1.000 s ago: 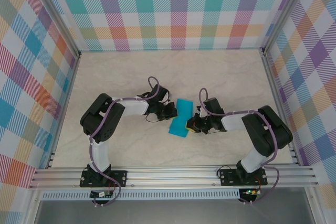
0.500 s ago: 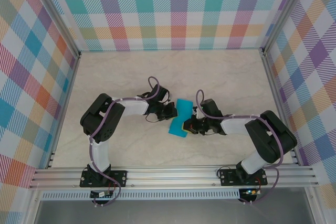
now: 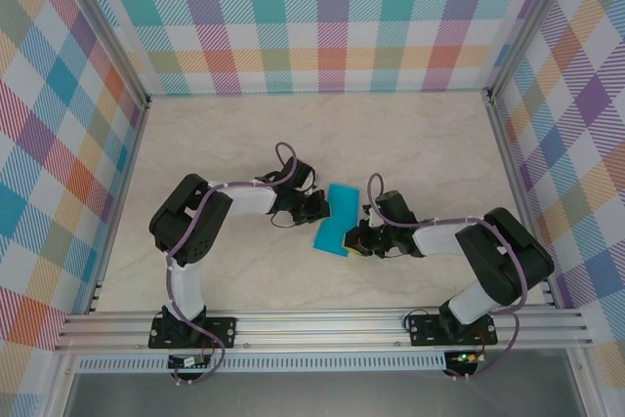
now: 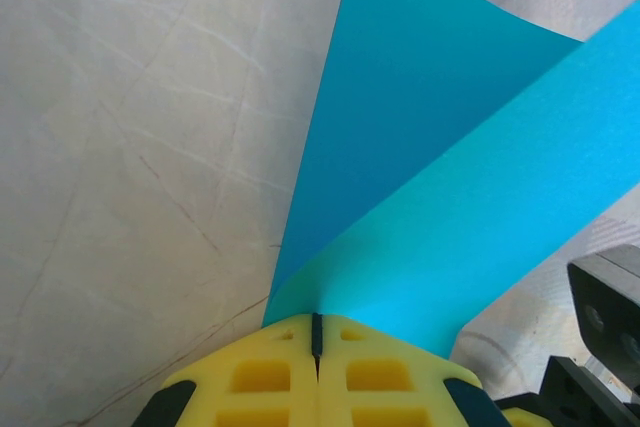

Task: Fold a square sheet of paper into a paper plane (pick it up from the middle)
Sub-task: Fold the square sheet of paper in half at the center of the table.

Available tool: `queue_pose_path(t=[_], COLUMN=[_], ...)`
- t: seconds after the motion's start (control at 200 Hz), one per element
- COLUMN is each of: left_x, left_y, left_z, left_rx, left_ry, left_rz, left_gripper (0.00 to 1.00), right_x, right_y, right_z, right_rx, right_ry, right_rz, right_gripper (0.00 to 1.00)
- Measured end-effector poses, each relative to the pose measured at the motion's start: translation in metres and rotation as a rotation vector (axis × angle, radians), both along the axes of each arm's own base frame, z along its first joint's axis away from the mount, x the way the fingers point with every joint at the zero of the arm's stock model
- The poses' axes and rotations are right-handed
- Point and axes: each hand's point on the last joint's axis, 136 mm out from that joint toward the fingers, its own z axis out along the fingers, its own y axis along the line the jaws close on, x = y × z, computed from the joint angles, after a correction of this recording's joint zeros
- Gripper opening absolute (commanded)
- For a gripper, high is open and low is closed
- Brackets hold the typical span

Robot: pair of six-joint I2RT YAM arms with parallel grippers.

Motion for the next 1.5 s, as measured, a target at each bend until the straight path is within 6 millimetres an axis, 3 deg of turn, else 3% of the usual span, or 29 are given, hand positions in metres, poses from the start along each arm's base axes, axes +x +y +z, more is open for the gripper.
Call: queue_pose_path(t=[0.29, 0.715, 1.135, 1.23, 1.36, 1.5], left_x=[0.000, 0.000, 0.000, 0.000, 0.000, 0.000], left_y=[0.000, 0.000, 0.000, 0.000, 0.000, 0.000], left_z=[0.000, 0.000, 0.000, 0.000, 0.000, 0.000], left_rx=[0.000, 0.003, 0.004, 0.004, 0.004, 0.004], left_ry=[0.000, -0.005, -0.005, -0.005, -0.005, -0.005], left_rz=[0.000, -0.004, -0.005, -0.005, -0.005, -0.005], left_gripper=[0.00, 0.00, 0.00, 0.00, 0.00, 0.00], right_x=[-0.014, -0.017, -0.016, -0.003, 0.038, 0.065], right_y=[0.008, 0.003, -0.004, -0.006, -0.007, -0.005], right_z=[-0.007, -0.004, -0.003, 0.014, 0.041, 0.033], right_rx=[0.002, -0.031, -0.099, -0.098, -0.056, -0.043], right_ry=[0.023, 0.038, 0.062, 0.017, -0.069, -0.071], right_rz=[0.041, 0.029, 0.022, 0.005, -0.043, -0.067], right_gripper=[0.08, 0.12, 0.09, 0.10, 0.09, 0.08])
